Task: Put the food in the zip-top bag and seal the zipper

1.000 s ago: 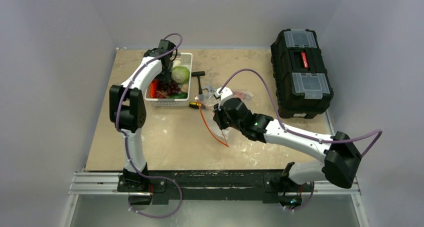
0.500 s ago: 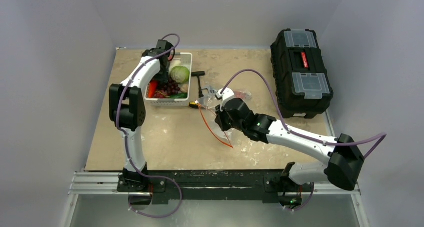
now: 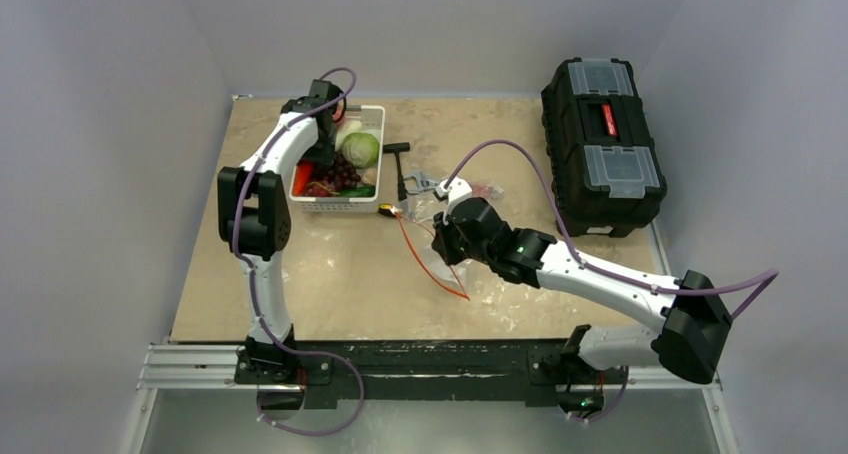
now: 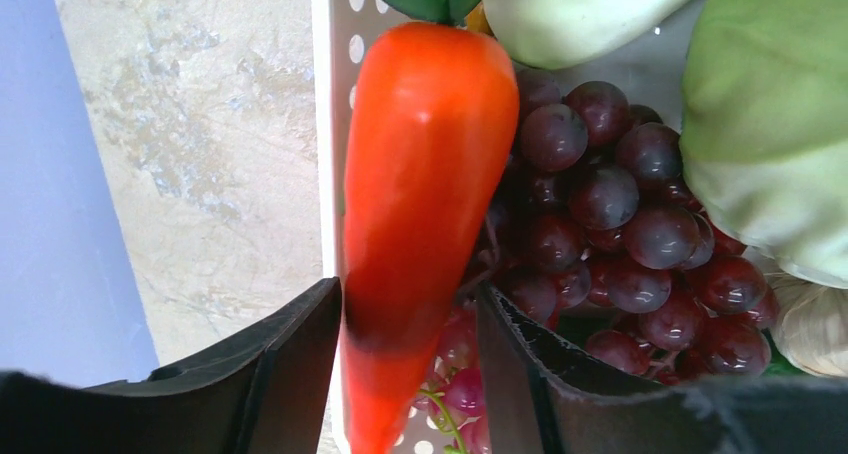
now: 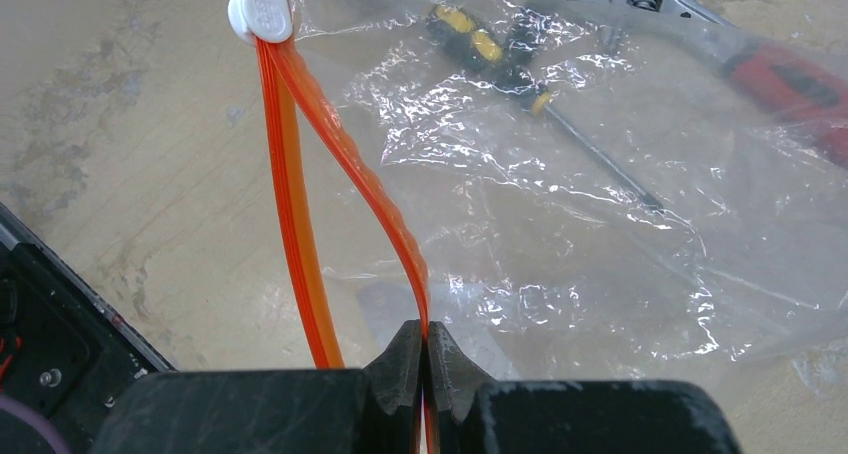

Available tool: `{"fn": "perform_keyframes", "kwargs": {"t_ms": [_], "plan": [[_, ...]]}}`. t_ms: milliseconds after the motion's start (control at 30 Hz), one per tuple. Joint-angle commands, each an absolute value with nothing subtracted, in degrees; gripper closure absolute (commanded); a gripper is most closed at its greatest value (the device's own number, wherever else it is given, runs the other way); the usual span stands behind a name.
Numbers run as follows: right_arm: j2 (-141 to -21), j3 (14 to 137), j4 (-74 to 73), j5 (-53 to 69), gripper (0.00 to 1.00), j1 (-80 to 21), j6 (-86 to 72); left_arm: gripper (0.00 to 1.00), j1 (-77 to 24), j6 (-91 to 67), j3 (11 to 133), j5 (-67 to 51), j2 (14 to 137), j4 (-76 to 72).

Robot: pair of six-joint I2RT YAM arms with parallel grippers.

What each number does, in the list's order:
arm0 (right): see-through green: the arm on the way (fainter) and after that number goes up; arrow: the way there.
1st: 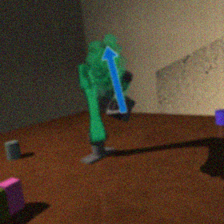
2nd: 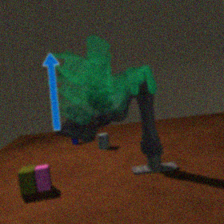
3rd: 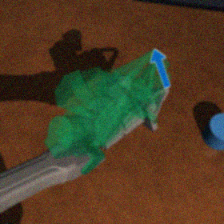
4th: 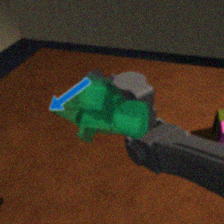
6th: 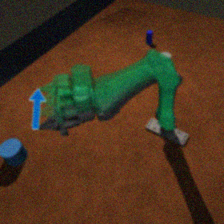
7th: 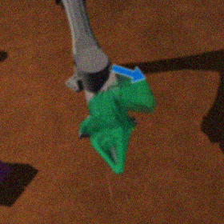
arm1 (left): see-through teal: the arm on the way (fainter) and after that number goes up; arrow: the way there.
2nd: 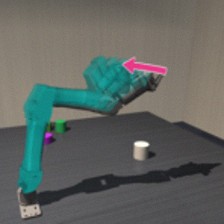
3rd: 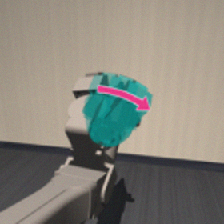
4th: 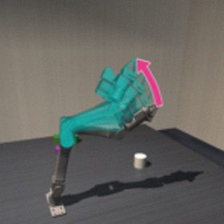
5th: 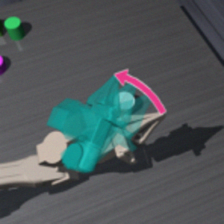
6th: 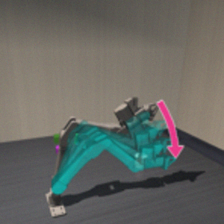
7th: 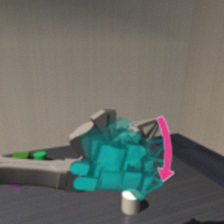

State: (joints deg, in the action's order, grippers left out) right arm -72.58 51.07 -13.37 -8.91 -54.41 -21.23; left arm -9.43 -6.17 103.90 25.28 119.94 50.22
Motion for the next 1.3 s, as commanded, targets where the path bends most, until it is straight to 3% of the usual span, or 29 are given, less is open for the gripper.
{"fn": "perform_keyframes", "kwargs": {"t_ms": [0,267,467,800,1000,1133,1267], "plan": [[-70.5,52.2,-14.3,-8.0,1.00,-54.3,-22.9,0.46,-9.2,-6.3,105.5,22.9,117.6,49.7],[-70.9,52.4,-14.7,-7.4,1.00,-54.3,-23.8,0.37,-9.2,-6.0,105.5,22.7,115.2,52.0],[-71.2,53.4,-15.6,-6.7,1.00,-54.3,-24.0,0.52,-9.0,-5.2,104.9,24.4,115.5,51.6],[-70.8,53.0,-15.9,-5.8,1.00,-54.3,-25.1,0.56,-9.0,-4.5,105.4,25.6,118.3,52.0],[-70.4,52.6,-15.5,-5.6,1.00,-54.3,-25.4,0.35,-9.0,-5.8,106.3,22.1,115.3,53.8],[-71.2,53.0,-15.4,-4.8,1.00,-54.3,-25.5,0.33,-8.5,-6.1,105.2,20.6,111.9,52.8],[-71.7,53.1,-15.2,-4.5,1.00,-54.3,-25.5,0.40,-8.1,-5.2,104.5,20.9,111.2,53.1]]}}
